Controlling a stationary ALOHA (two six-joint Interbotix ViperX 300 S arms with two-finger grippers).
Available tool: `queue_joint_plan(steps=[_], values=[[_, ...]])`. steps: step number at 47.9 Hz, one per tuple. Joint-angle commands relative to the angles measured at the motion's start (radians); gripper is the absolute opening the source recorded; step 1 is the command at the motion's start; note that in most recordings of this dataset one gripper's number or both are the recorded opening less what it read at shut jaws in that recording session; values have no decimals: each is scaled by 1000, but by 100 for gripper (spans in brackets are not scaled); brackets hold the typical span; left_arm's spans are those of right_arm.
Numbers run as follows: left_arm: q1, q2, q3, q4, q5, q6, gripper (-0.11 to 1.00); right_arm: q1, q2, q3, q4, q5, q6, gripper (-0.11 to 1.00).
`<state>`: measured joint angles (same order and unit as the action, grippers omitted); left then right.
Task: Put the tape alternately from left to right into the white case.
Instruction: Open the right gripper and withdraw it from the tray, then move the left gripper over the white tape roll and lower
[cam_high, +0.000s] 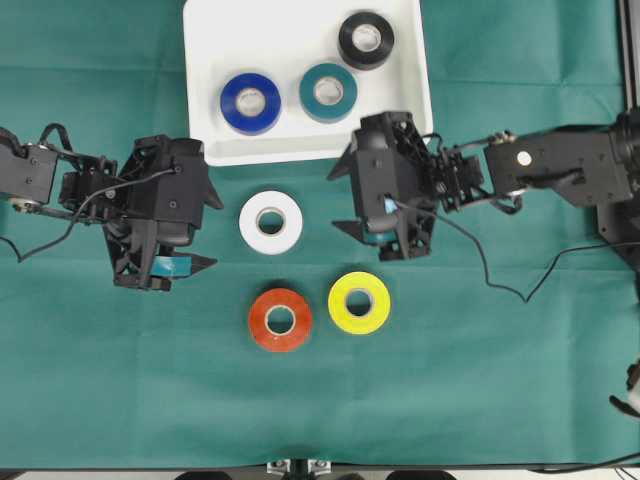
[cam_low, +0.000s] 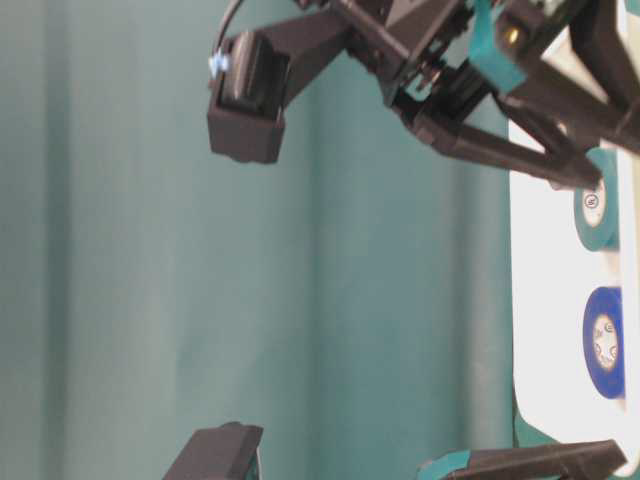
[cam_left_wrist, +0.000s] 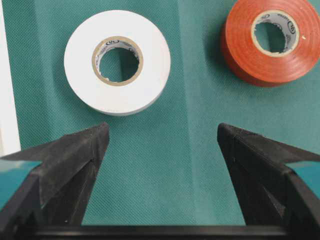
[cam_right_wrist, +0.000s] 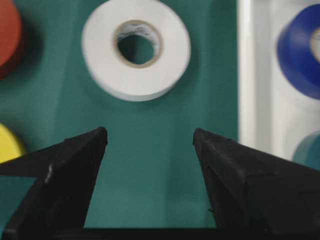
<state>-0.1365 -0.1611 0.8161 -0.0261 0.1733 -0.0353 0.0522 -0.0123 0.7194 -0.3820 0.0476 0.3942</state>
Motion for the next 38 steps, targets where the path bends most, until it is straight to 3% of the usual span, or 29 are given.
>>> queue_joint_plan(steps=[1, 15, 38], values=[[-2, -9, -9, -2, -6, 0, 64, 12, -32, 3, 5, -6, 6, 77], [-2, -9, -11, -2, -8, 0, 64, 21, -35, 35, 5, -5, 69, 77], [-23, 91, -78, 0, -14, 9, 64, 21, -35, 28, 0, -3, 74, 77]])
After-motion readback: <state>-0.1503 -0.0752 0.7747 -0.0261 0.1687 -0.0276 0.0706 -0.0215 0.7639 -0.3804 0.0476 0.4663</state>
